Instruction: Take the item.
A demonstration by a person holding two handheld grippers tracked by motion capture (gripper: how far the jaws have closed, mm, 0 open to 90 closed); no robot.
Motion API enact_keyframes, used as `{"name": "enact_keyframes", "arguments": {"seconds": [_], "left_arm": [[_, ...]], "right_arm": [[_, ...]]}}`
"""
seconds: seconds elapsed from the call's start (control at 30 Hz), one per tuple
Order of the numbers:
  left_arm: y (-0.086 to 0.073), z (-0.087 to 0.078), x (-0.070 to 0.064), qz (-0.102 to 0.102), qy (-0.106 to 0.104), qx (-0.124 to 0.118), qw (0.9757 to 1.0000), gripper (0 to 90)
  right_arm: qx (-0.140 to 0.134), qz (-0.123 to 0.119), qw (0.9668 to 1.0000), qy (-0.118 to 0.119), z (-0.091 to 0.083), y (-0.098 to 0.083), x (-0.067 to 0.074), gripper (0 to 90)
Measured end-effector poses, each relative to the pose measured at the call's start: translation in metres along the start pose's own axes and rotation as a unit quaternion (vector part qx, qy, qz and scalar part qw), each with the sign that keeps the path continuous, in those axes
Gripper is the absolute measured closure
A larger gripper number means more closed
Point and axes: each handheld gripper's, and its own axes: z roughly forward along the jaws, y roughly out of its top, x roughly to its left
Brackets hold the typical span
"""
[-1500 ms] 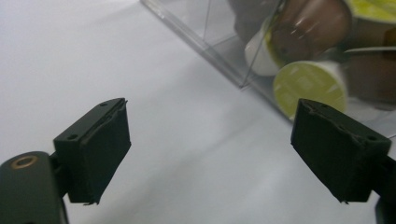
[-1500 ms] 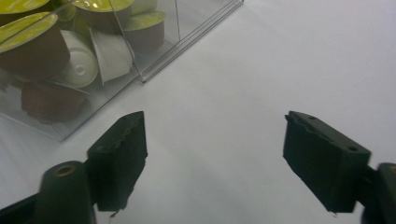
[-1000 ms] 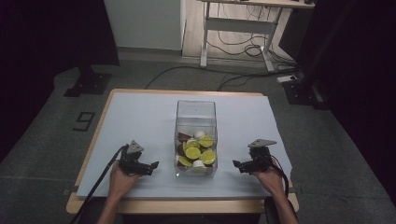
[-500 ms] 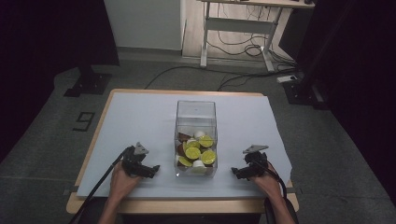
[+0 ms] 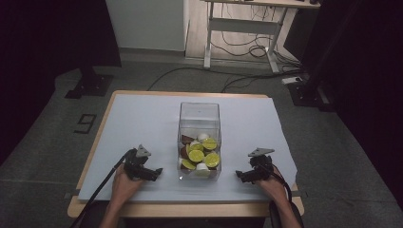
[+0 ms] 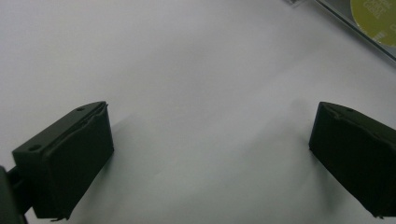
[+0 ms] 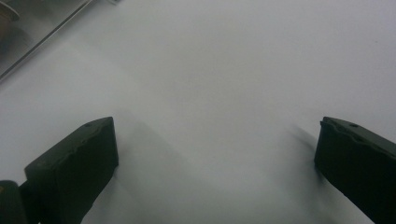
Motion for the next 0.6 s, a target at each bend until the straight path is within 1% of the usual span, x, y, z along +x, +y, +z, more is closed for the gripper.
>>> {"name": "enact_keyframes", "arguments": {"seconds": [0.1,0.17,0.23,0.27,0.33,0.4,0.5,0.53,0.6], "left_arm": [[0.000,0.000,0.000,0.000,0.000,0.000,1.0000,0.0],[0.000,0.000,0.000,0.000,0.000,0.000,1.0000,0.0],[0.000,0.000,0.000,0.000,0.000,0.000,1.0000,0.0],[0.000,0.000,0.000,0.000,0.000,0.000,1.0000,0.0],[0.000,0.000,0.000,-0.001,-0.001,0.000,1.0000,0.0],[0.000,0.000,0.000,-0.001,-0.001,0.000,1.0000,0.0],[0.000,0.000,0.000,-0.001,-0.001,0.000,1.0000,0.0],[0.000,0.000,0.000,-0.001,-0.001,0.000,1.0000,0.0],[0.000,0.000,0.000,-0.002,-0.001,0.000,1.0000,0.0]], "right_arm": [[0.004,0.003,1.0000,0.007,-0.003,0.000,-0.001,0.0],[-0.001,-0.003,1.0000,0.007,-0.007,0.000,-0.002,0.0],[0.002,-0.023,0.9997,-0.009,-0.013,0.001,-0.002,0.0],[-0.001,-0.030,0.9994,-0.017,-0.017,0.001,-0.002,0.0],[-0.009,-0.035,0.9990,-0.025,-0.024,0.002,-0.002,0.0],[-0.013,-0.035,0.9989,-0.029,-0.030,0.002,-0.002,0.0],[-0.007,-0.036,0.9990,-0.025,-0.036,0.001,0.001,0.0],[-0.005,-0.033,0.9992,-0.022,-0.038,0.001,0.003,0.0],[-0.001,-0.031,0.9995,-0.008,-0.041,0.002,0.006,0.0]]}}
